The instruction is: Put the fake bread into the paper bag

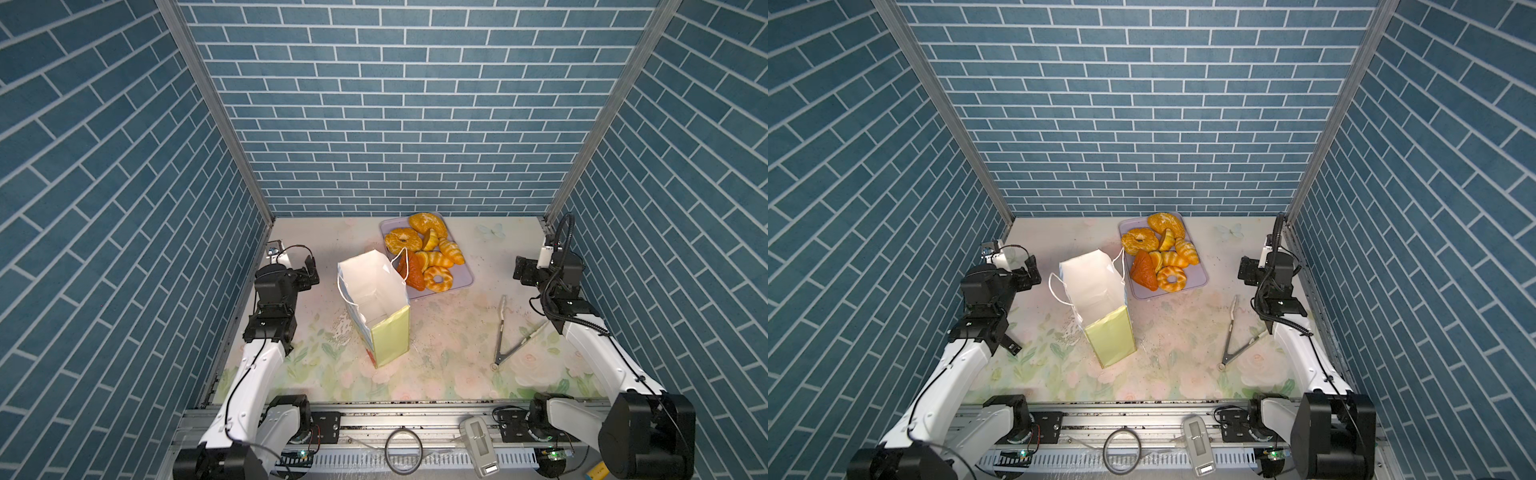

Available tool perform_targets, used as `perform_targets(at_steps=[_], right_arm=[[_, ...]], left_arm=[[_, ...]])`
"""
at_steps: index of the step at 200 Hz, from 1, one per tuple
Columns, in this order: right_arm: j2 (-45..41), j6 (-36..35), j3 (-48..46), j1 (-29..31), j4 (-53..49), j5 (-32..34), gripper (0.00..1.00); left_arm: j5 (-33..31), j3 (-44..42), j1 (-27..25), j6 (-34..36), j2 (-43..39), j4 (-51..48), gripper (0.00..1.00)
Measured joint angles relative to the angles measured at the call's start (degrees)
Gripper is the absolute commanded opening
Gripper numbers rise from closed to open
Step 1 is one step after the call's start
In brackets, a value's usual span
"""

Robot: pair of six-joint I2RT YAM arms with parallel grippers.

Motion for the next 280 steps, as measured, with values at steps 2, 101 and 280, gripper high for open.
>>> perform_targets(at_steps=[2,101,280], right_arm=[[0.0,0.1,0.9,0.2,-1.3,-0.5,0.86],[14.6,0.3,39.3,15.5,-42.2,-12.5,0.83],[26.2,-3.9,64.2,44.7,-56.5,-10.5,0.65]], left_arm=[[0.2,0.4,0.0,-0.2,-0.2,-0.8,1.0],[15.6,39.4,-2.0,-10.1,5.7,-43.0,0.82],[21.4,42.1,-20.7,-24.5,9.4,-55.3,0.27]])
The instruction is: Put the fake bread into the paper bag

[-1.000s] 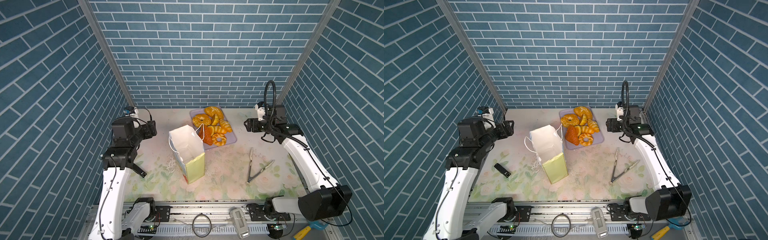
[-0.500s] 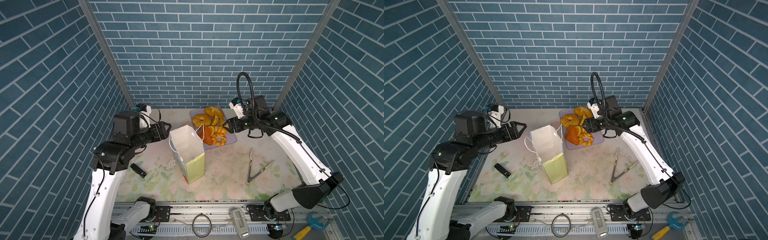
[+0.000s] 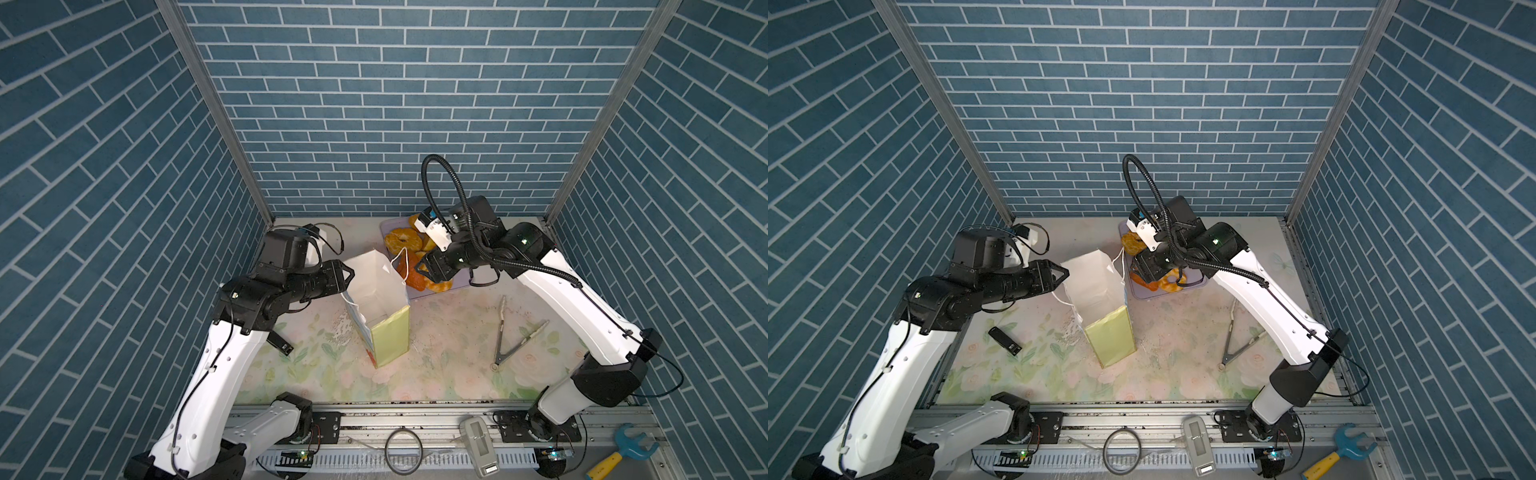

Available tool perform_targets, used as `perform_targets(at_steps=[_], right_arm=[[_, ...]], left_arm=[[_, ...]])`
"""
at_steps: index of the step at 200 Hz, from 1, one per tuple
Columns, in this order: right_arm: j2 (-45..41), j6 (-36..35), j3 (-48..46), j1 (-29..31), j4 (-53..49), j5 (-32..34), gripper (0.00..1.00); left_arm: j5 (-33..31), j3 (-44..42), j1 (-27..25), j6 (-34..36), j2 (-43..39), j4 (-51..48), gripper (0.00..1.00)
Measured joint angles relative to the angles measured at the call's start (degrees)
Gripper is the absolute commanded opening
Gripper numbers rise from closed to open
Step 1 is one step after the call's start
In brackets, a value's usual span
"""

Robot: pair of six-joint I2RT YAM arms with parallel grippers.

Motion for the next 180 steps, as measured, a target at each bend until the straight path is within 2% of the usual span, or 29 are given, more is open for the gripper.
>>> perform_targets(at_steps=[28,79,110,180], right_arm=[[0.0,-0.6,1.2,1.4,0.0,0.1,0.64],[3.5,-0.5,5.7,3.3,-0.1,-0.7,0.59],[8.9,0.4,10.2,3.8,-0.9,0.5,0.46],[14.1,1.8,16.0,3.8,-1.7,5.2,0.35]], left_arm=[[0.3,-0.8,0.0,-0.8,0.0,2.8,0.09],[-1.2,-2.4,0.0,-1.0,0.0,6.5,0.0],[-2.4,-2.4,1.0,0.0,0.0,7.7,0.0],[0.3,-5.0,11.1,2.1,1.7,13.0,0.0]])
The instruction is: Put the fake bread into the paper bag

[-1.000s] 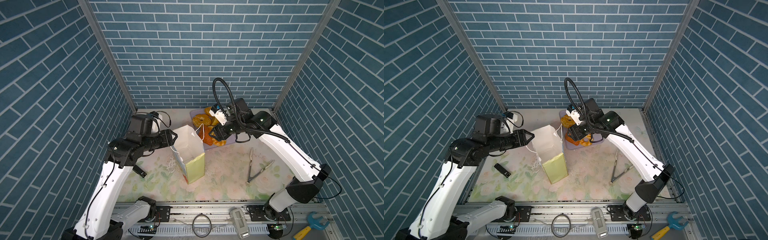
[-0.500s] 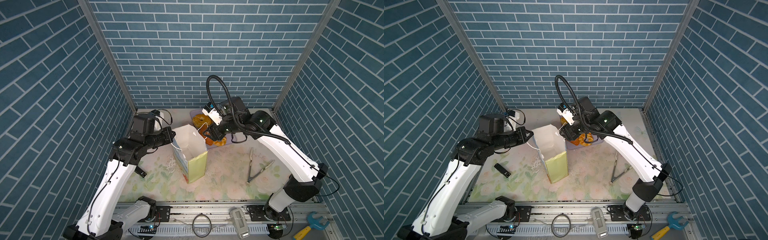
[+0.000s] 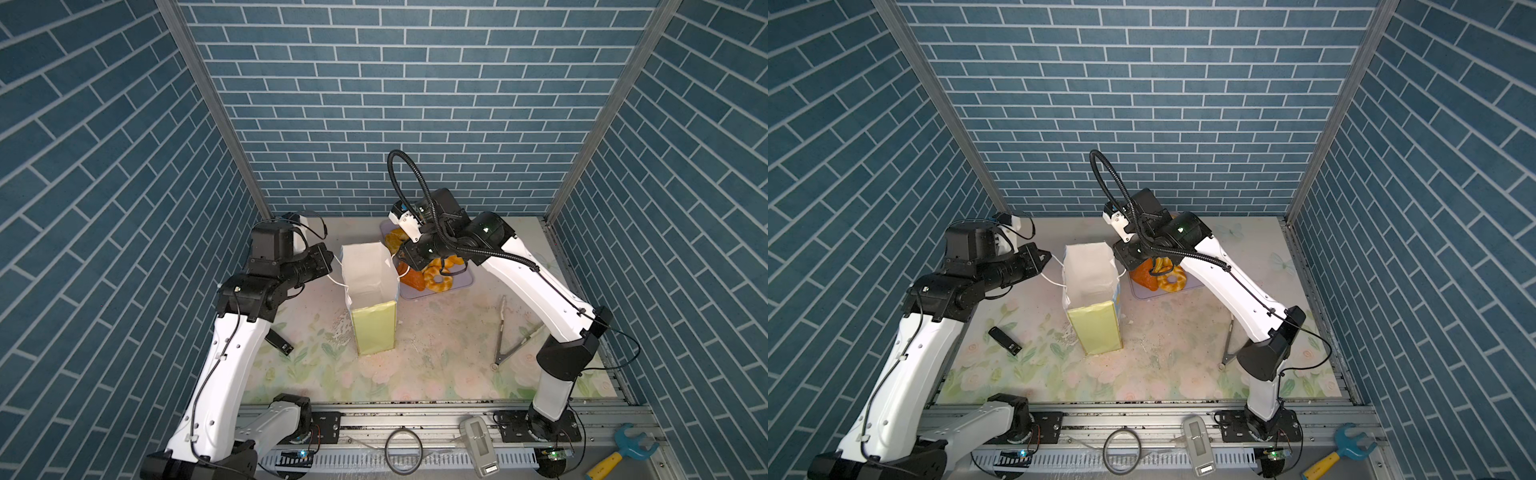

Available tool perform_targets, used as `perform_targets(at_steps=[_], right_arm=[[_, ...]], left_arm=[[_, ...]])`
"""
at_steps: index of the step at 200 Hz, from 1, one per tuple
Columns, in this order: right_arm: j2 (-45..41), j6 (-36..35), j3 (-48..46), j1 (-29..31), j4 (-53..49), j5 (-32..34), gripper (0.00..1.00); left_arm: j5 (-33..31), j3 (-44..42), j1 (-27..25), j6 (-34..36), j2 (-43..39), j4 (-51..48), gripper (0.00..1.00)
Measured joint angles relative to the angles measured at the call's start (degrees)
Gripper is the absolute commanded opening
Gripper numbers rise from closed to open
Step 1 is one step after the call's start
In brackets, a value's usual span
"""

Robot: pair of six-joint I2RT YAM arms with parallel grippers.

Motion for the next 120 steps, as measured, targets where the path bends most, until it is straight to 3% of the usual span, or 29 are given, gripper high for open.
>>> perform_targets(at_steps=[38,79,98,120], right_arm=[[3.3,0.4,6.7,0.0,0.5,0.0,0.26],[12.8,0.6,19.9,0.0,-0.7,1.7,0.18],[15.7,0.7,23.4,0.0,-1.6,2.8,0.18],[16.2,0.7,23.5,-0.1,-1.9,3.6,0.25]], left_arm=[[1.5,-1.8,2.7,0.1,1.4,3.7,0.0],[1.8,-5.1,5.5,-1.5,1.2,8.1,0.0],[1.8,-5.7,5.7,-2.3,1.2,9.4,0.0],[1.7,-7.1,6.0,-3.4,0.6,11.7,0.0]])
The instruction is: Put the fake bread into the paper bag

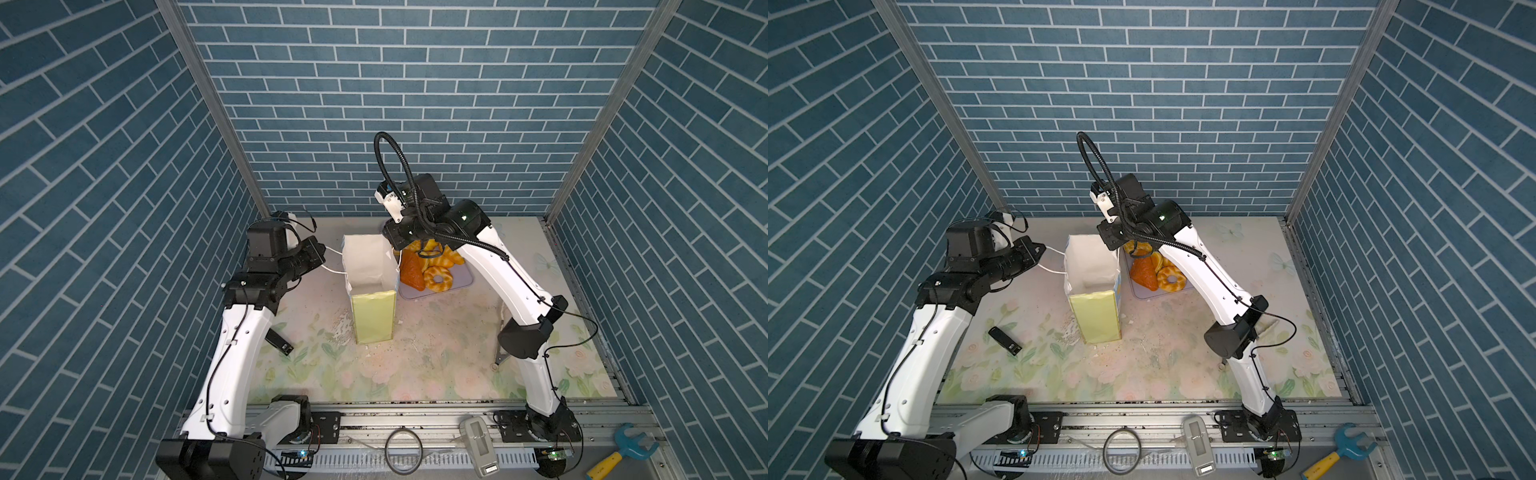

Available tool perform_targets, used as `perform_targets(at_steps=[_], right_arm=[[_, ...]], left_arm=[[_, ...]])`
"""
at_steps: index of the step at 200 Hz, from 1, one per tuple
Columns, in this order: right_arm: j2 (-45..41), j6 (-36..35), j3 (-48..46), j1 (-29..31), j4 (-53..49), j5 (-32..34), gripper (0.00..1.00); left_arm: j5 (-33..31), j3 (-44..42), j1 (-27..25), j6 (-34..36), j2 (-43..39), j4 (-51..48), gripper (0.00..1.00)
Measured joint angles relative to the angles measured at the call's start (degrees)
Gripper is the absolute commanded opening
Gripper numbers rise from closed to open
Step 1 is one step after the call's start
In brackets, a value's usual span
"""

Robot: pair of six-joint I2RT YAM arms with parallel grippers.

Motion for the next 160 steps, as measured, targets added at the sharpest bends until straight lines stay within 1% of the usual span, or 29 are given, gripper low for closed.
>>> perform_targets(at_steps=[25,51,80,86,96,100,110,113,135,147,160], right_arm=[[0.0,0.0,0.5,-0.4,0.0,1.3,0.38],[-0.7,0.1,0.4,-0.7,0.0,2.3,0.45],[-3.4,0.2,-0.7,-1.2,0.1,2.6,0.52],[-4.1,0.3,-0.7,-1.5,0.1,2.7,0.53],[-5.1,0.6,-0.7,-1.9,0.0,2.9,0.55],[-5.5,0.7,-0.7,-2.2,0.0,3.1,0.55],[-6.5,1.1,-1.0,-2.8,-0.2,3.7,0.57],[-6.9,1.2,-1.1,-3.0,-0.4,4.0,0.57],[-9.6,2.4,-3.1,-4.7,-2.2,6.0,0.61],[-11.2,3.3,-5.3,-5.8,-3.6,7.1,0.61],[-13.4,4.9,-8.9,-7.2,-4.7,7.9,0.61]], left_arm=[[-0.4,-1.1,0.5,-1.0,-1.0,0.8,0.0],[-0.8,-1.7,0.7,-1.0,-2.4,0.8,0.0],[-1.4,-3.1,1.2,-1.0,-4.4,-0.1,0.0],[-1.5,-3.1,1.2,-1.0,-4.6,-0.4,0.06],[-1.5,-3.1,1.3,-1.0,-5.1,-0.7,0.11],[-1.5,-3.1,1.3,-1.0,-5.3,-0.8,0.15],[-1.4,-3.1,1.3,-1.2,-5.8,-0.9,0.28],[-1.3,-3.1,1.3,-1.0,-5.9,-1.1,0.33],[-0.9,-3.0,1.3,-0.4,-6.9,-2.6,0.57],[-0.7,-2.7,1.3,0.2,-7.3,-3.6,0.63],[-0.6,-1.4,1.3,1.2,-7.2,-5.0,0.67]])
